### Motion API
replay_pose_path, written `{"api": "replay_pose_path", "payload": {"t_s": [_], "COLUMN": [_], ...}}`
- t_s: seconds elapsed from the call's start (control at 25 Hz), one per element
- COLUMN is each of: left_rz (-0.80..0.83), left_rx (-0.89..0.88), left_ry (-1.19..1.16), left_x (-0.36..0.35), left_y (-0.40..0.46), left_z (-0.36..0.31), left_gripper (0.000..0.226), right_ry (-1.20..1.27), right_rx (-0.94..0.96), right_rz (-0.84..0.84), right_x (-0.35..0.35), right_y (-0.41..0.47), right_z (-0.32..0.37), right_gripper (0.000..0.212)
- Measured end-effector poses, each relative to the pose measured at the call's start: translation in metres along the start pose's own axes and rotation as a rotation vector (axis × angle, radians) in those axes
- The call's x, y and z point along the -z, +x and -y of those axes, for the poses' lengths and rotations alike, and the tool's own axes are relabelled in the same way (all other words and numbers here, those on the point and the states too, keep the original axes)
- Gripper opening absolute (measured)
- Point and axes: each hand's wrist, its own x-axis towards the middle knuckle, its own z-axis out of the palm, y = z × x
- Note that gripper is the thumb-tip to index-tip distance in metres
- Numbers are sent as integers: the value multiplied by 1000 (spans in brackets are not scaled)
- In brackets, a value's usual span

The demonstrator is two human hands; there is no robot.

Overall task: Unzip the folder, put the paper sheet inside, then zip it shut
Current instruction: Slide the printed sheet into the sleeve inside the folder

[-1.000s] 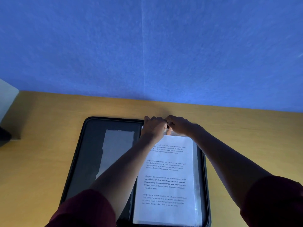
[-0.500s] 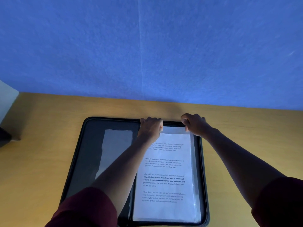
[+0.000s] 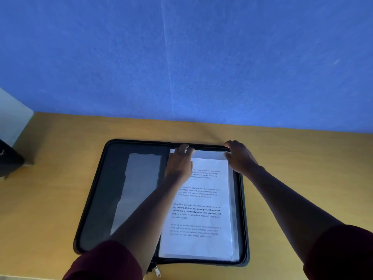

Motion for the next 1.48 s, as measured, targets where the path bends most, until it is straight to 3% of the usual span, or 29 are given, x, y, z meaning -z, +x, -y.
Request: {"api": "replay_pose_path", "payload": {"t_s": [0.4,0.68,0.96,1.32,1.48], "left_rz": [-30,-42,-69,-56,-63], "left_rx": [72,174,180,334,470], "left_ry": [-20,-25,0,118,110], "left_x": [-23,-21,-3,29,35], "left_y": [-74,-117,-126,-134,-134], "left_z": [-6,20,76,182,198], "left_gripper": [58,57,59,64,69], "right_ry": [-62,-33,-72,-169,-130], "right_rx": [130,17,10,70,-19], "right_rz": [-47,25,-25,-105,-151], "right_x": [-58,-92,-109,-119,-122], "right_y": [-73,-110,-117,-103,-104], "right_z": [25,34,29,16,20], "right_gripper": [49,67,71,67,70]}}
